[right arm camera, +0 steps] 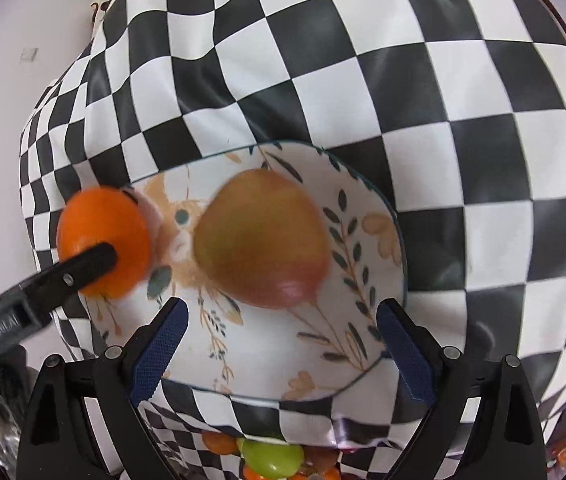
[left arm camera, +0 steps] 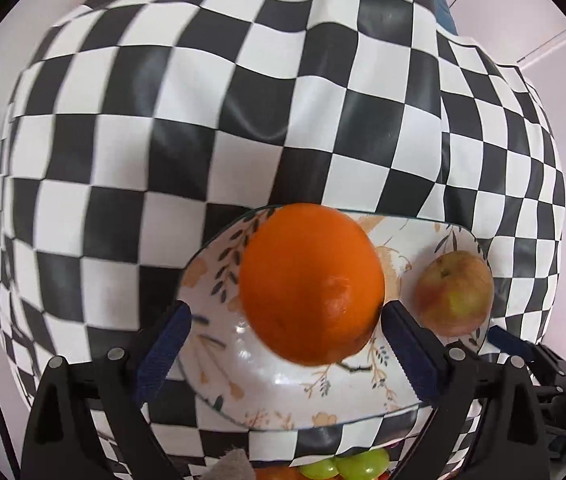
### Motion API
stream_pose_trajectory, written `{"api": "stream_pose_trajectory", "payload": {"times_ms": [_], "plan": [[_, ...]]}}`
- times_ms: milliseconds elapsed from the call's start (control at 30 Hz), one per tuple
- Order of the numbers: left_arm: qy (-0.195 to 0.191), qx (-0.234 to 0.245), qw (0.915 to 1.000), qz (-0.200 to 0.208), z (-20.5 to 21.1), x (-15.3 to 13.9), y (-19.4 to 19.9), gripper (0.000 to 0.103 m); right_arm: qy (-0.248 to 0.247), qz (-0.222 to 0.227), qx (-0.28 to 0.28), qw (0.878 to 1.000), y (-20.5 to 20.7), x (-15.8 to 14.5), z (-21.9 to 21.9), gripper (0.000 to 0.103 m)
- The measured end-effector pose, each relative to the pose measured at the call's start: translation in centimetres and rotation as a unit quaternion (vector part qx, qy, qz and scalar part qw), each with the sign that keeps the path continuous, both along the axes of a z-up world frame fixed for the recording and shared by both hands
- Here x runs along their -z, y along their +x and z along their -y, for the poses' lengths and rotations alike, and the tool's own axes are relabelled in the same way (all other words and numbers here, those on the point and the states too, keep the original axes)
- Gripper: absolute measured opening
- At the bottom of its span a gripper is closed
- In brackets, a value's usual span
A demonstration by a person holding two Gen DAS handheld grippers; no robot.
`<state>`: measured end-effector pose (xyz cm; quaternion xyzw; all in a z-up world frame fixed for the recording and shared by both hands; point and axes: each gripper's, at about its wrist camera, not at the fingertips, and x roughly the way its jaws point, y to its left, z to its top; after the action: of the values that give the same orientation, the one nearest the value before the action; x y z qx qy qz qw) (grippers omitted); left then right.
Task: Organize fruits
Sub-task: 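Carry the orange and apple onto the floral plate and release both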
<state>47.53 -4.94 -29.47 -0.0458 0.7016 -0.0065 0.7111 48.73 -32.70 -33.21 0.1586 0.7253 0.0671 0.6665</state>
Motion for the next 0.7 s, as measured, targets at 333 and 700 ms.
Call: {"api": "stream_pose_trajectory", "payload": {"times_ms": [333,700], "plan": [[0.039,-0.006,0.9968,0.069,-0.7,-3.8,-6.2,0.097,-0.084,0.081,-0.012,0.993,-4.6,-6.7,1.0,0.097],[0.052,0.003,0.9906,0.126,-0.8,-10.2,-12.5,0.097,-0.125,0.153,-0.023,0.980,-9.9,-13.4,-3.9,0.097]]}}
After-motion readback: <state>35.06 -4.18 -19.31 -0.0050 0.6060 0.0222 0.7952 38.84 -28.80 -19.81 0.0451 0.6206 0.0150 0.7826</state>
